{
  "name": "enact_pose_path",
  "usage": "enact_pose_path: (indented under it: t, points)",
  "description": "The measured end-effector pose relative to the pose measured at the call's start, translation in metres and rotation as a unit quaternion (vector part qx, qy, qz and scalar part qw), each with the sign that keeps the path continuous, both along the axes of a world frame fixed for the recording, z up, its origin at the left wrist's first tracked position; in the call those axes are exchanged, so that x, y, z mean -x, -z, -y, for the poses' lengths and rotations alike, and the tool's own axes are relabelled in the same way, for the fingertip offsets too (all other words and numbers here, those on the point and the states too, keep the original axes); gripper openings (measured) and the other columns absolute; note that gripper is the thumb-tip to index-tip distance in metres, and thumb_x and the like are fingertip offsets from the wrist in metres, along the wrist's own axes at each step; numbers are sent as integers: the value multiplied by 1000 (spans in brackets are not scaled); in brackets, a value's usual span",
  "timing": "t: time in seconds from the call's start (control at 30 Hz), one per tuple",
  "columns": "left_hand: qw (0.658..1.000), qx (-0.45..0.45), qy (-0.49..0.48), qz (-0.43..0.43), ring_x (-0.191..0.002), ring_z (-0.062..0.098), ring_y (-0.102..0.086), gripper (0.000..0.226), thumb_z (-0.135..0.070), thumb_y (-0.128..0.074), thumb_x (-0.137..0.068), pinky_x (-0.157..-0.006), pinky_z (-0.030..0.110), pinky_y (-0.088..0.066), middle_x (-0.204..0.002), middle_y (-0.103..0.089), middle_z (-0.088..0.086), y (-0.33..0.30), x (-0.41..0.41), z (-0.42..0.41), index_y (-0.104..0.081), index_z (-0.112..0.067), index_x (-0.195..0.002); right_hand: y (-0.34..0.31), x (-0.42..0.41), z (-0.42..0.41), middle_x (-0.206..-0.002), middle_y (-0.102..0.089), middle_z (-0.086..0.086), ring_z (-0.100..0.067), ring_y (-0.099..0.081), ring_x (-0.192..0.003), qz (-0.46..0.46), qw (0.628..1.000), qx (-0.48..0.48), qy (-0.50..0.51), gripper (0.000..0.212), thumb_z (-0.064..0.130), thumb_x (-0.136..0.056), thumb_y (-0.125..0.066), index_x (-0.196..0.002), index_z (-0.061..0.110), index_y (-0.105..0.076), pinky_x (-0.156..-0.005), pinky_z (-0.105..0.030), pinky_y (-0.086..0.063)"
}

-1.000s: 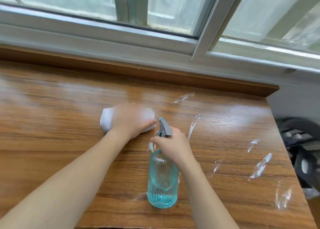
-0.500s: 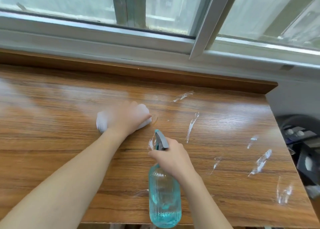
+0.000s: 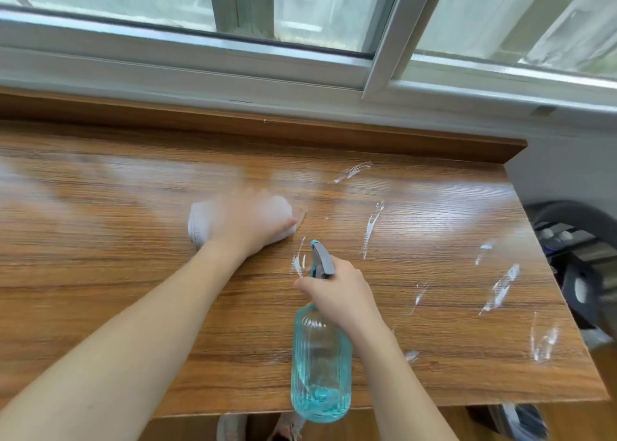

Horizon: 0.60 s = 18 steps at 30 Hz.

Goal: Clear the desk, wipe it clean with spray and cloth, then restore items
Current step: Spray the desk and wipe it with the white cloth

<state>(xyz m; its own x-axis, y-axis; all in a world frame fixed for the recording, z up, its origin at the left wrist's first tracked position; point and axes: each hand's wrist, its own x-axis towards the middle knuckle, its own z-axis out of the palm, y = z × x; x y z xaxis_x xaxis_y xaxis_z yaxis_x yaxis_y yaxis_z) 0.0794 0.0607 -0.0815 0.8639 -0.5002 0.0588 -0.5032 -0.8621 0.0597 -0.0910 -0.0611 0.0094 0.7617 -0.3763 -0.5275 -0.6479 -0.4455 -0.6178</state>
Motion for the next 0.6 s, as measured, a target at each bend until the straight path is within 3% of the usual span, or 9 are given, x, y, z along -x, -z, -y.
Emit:
enact_pose_path:
  t: [0.13, 0.27, 0.4, 0.6]
  points:
    - [999, 35, 7, 30, -80, 31, -62, 76, -85, -32, -73, -72, 42, -41, -81, -65, 8, 11, 38, -18, -62, -16, -82, -3, -4, -3, -72, -56, 7, -17, -52, -67, -8, 1000, -2, -2, 27, 33, -83, -68, -70, 24, -46, -59, -32, -36]
    - [998, 41, 14, 42, -78, 31, -62, 76, -86, -32, -73, -70, 41, -41, -79, -64, 7, 13, 34, -16, -63, -17, -81, -2, -7, -4, -70, -55, 8, -16, -50, -66, -19, 1000, -1, -6, 26, 33, -83, -67, -69, 25, -46, -58, -32, -35]
    - [998, 27, 27, 43, -86, 32, -63, 83, -88, -24, -73, -72, 42, -41, -87, -67, 9, 7, 12, -2, -64, -17, -89, 2, -9, -4, -66, -51, 9, -15, -47, -63, -15, 1000, -5, 0, 30, 32, -83, -67, -66, 25, -43, -58, -31, -34]
    - [999, -10, 23, 20, -110, 31, -57, 90, -89, -16, -72, -87, 44, -39, -116, -64, 7, 0, -19, 20, -59, -21, -112, 5, 1, -9, -70, -55, 8, -16, -49, -66, -6, 1000, -5, 11, 28, 35, -83, -68, -71, 23, -46, -58, -31, -36]
